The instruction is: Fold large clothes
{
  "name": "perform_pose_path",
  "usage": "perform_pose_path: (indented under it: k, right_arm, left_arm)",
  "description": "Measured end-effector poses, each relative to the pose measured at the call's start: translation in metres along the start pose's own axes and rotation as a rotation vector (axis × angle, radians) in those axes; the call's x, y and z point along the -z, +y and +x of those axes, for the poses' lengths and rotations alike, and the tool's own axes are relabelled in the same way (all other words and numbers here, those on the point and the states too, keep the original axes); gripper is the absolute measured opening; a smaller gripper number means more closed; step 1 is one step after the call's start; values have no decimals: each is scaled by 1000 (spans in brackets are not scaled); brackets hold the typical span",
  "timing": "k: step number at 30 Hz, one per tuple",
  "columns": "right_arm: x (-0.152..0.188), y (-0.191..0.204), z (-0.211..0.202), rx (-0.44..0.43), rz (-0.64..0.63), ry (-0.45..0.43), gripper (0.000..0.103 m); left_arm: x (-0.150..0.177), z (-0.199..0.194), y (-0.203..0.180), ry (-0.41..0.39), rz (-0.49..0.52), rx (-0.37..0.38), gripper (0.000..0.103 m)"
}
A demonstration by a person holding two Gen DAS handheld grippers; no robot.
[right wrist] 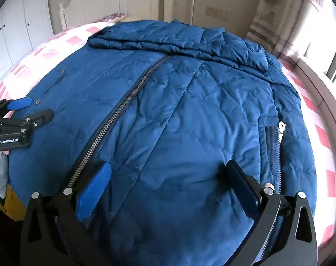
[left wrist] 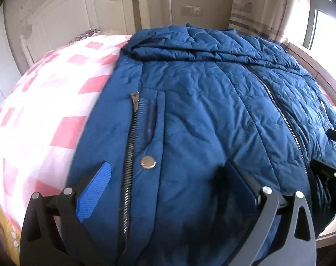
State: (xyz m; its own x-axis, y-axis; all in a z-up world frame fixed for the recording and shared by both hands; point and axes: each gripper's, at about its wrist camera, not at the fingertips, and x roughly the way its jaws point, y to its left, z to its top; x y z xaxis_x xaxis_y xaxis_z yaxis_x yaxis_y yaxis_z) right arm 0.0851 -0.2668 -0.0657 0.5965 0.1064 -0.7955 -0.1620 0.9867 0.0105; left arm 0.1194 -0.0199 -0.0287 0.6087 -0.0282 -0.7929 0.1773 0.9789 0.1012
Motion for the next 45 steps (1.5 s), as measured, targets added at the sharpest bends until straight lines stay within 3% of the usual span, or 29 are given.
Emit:
perform_pose_path:
  k: [3,6,7,8,9,11,13,15,18,19,23,25,30,33,36,40,45]
  right_arm:
    - [2,6,-24,-58,1,-77,98]
    - [15,16,-16,-131,-42,-49,99]
    - [20,20,-8,-127,-62,-32,99]
    - [27,21,-8,-121,-65,-89,99]
    - [32,20,-9,-125,-57,-127,99]
    - [32,18,-11,-127,-48,-117,99]
    - [29,18,-17,-98,-52,-85,98]
    - [30,17,-26,-81,-58,-119,98]
    - [43,13,-21,-91,-51,-117,99]
    - [49,9,-17,-104,-43,-126,99]
    - [52,13,-29,-66,-47,-130,98]
    - [54,12,-39,-28,-41,-177,98]
    - [68,-4,-31,-65,18,-184,98]
    - [69,-5,-42,-27,16,-190,98]
    - [80,-26,-64,-5,88,-257,98]
    - [107,-75,-85,50,255,-282,96]
    - [151,-116,-101,-34,439,-290,89]
  left_arm:
    - [-2,-20,1,-55,-18,35,101]
    - [5,-22,-14,-37,15,89,101]
    - [10,-15,-21,-13,43,74,101]
    - [14,-9,-27,5,64,50,101]
    - [19,-8,-32,-23,82,15,101]
    - [22,-11,-35,-40,95,0,101]
    - [19,-16,-29,-25,81,39,101]
    - [22,-23,-20,-37,46,66,101]
    - [34,-19,-7,-9,28,80,101]
    - [40,-20,-3,-32,30,104,101]
    - [44,-31,-3,-50,44,83,101]
    - [45,-38,1,-73,32,89,101]
    - [55,-31,9,-61,42,92,101]
    - [55,-37,11,-62,51,71,101]
    - [60,-49,29,-89,12,52,101]
    - [68,-54,69,-75,-97,66,101]
    - [79,-60,99,-65,-202,147,101]
